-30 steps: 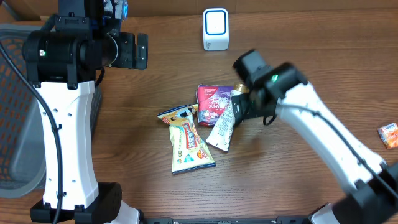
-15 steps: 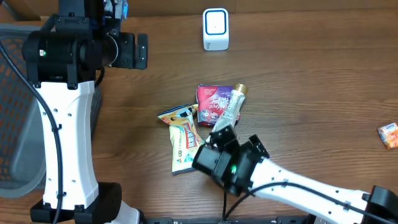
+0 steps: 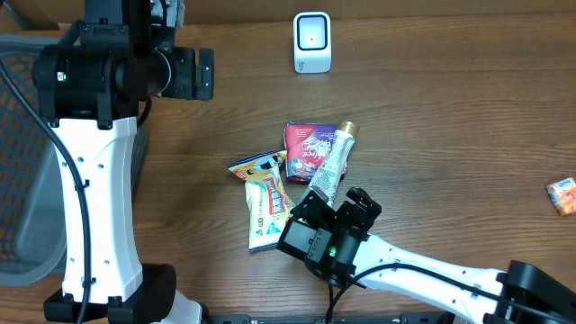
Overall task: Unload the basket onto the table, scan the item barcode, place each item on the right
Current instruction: 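Lower the right gripper onto the white cream tube in the pile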
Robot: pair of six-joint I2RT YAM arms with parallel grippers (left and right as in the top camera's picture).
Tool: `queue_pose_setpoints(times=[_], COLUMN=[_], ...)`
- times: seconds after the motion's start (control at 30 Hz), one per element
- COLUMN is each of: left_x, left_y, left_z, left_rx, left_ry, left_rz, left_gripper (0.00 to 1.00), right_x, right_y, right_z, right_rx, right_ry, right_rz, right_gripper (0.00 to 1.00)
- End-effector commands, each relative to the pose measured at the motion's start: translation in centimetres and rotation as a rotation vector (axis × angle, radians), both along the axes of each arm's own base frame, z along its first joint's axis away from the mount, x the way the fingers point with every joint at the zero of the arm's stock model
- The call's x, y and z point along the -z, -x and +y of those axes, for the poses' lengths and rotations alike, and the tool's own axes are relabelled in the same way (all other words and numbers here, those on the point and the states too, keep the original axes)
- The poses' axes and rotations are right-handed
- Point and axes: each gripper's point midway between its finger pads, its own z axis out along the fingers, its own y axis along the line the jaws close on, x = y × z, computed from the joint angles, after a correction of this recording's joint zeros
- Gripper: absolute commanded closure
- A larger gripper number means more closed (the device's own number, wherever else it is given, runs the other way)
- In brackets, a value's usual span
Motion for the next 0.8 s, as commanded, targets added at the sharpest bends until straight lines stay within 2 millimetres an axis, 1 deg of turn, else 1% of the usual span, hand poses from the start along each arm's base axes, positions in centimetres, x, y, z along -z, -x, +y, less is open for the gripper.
queue_pose_setpoints(times=[0.0,0.07,0.2,0.3,0.37,0.47,0.57,0.67,0.77], left_x=[0.0,0.0,0.0,0.0,0.0,0.0,0.0,0.0,0.0], left_y=[-0.3,-0.3,-0.3,-0.3,-0.3,-0.3,-0.3,-0.3,-0.3], left_z=[0.2,0.2,0.2,0.2,0.2,0.2,0.2,0.2,0.2], left_rx=[0.005,0.005,0.005,0.004,0.005,0.005,0.005,0.004,0.004], left_ry=[-0.012,-0.012,-0.012,-0.011,-0.012,-0.012,-0.012,-0.011,-0.011], left_rz=[-0.004,-0.004,-0.004,-0.004,-0.004,-0.004,-0.004,-0.004,-0.003], left_gripper=[0.00,0.00,0.00,0.00,0.00,0.00,0.00,0.00,0.00], right_x=[-0.1,0.1,0.7,1.7,2.5,4.3,5.7,6.1,5.7], right_y=[-0.2,0.6,2.8,4.3,4.8,4.7,4.3,3.8,2.9], right_z=[-0.1,0.5,2.0,3.1,3.3,2.8,3.2,3.9,4.7], right_rx=[-0.094,-0.129,-0.226,-0.289,-0.310,-0.306,-0.321,-0.356,-0.384], right_ry=[0.126,0.142,0.181,0.214,0.248,0.317,0.341,0.364,0.377], right_rz=[-0.018,-0.012,-0.002,0.009,0.018,0.042,0.047,0.025,-0.021], right_gripper=[0.00,0.00,0.00,0.00,0.00,0.00,0.00,0.00,0.00])
